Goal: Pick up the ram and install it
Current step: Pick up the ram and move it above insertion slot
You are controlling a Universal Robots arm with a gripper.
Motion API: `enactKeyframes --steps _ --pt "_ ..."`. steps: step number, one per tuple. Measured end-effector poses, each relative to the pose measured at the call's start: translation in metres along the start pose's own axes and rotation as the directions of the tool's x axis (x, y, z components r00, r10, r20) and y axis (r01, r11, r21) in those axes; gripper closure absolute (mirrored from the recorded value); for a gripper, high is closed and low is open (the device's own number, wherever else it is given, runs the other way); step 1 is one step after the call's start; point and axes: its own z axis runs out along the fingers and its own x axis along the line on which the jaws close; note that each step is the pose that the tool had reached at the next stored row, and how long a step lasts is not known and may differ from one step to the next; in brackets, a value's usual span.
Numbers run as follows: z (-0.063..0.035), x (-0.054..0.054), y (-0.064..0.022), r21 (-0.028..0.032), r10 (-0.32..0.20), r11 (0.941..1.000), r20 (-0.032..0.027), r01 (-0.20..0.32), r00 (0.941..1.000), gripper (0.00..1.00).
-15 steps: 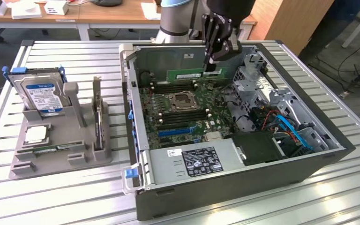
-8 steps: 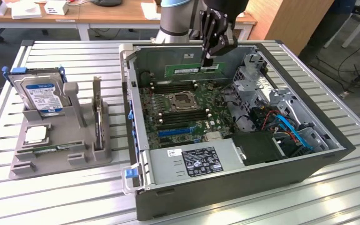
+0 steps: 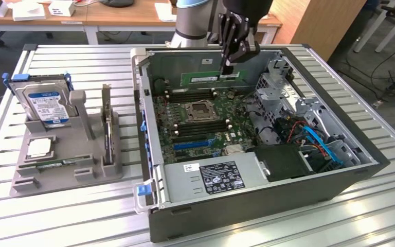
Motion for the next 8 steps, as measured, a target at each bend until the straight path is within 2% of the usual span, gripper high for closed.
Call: enactKeyframes --steps 8 --pt "0.0133 0.0 -0.0003 0.0007 0.0 1.0 0.0001 0.0 1.0 0.89"
